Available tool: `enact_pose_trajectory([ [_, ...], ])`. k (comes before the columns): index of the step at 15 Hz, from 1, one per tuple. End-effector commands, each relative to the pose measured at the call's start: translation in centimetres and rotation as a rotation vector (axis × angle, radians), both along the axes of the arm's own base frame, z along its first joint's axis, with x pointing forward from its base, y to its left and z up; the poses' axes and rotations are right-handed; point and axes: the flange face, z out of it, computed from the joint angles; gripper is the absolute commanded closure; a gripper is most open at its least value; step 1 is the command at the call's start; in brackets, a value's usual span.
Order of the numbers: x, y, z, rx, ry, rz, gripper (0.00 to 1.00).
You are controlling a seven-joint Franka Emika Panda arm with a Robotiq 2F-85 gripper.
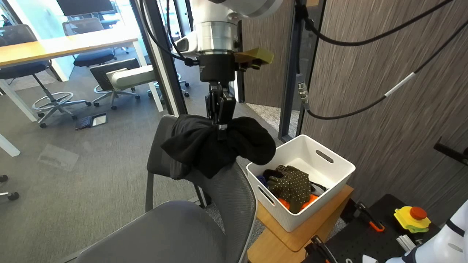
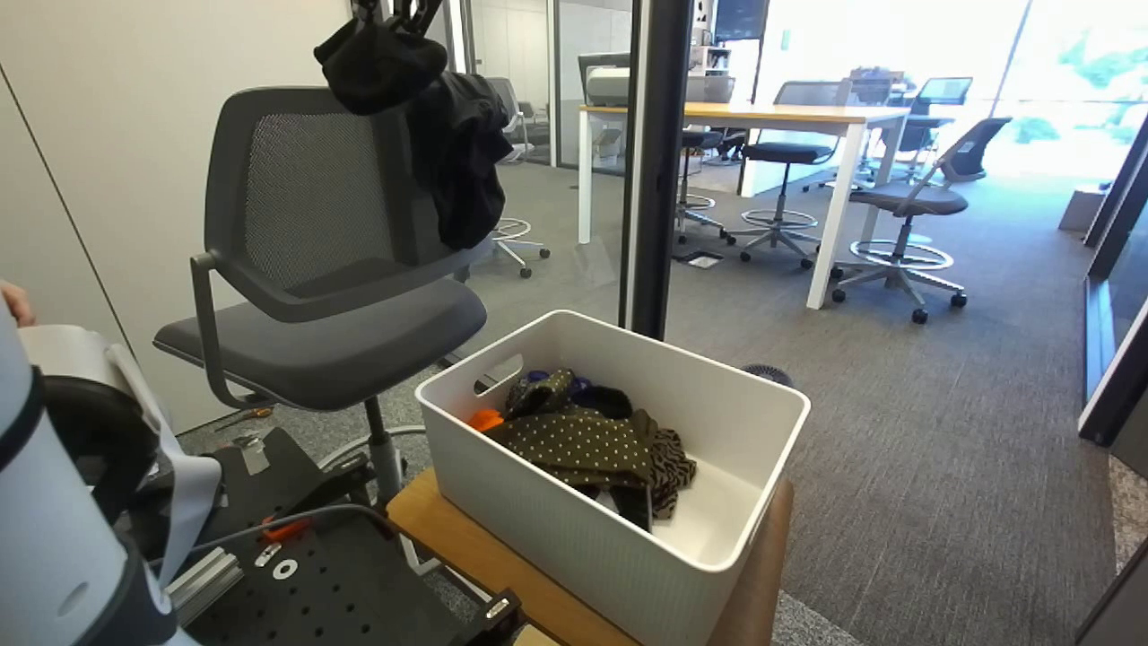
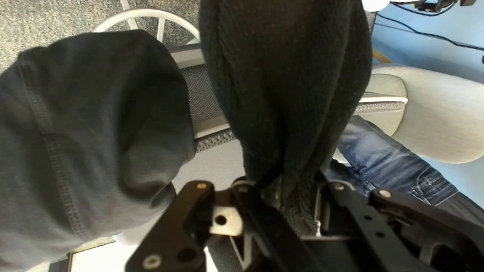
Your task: Put the black shirt on the chair.
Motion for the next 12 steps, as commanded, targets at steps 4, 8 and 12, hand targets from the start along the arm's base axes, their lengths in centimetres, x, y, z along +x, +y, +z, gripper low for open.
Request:
enact_pose_trajectory([
  [4,-0.5,0.3,0.1,-0.015,0.029,0.018,0.38],
  [8,-0.3,-0.1,0.3,-0.016,0.024,0.003,0.07],
  [12,0.3,-2.4,1.3,-0.091,-0.100,-0.130,0.00],
])
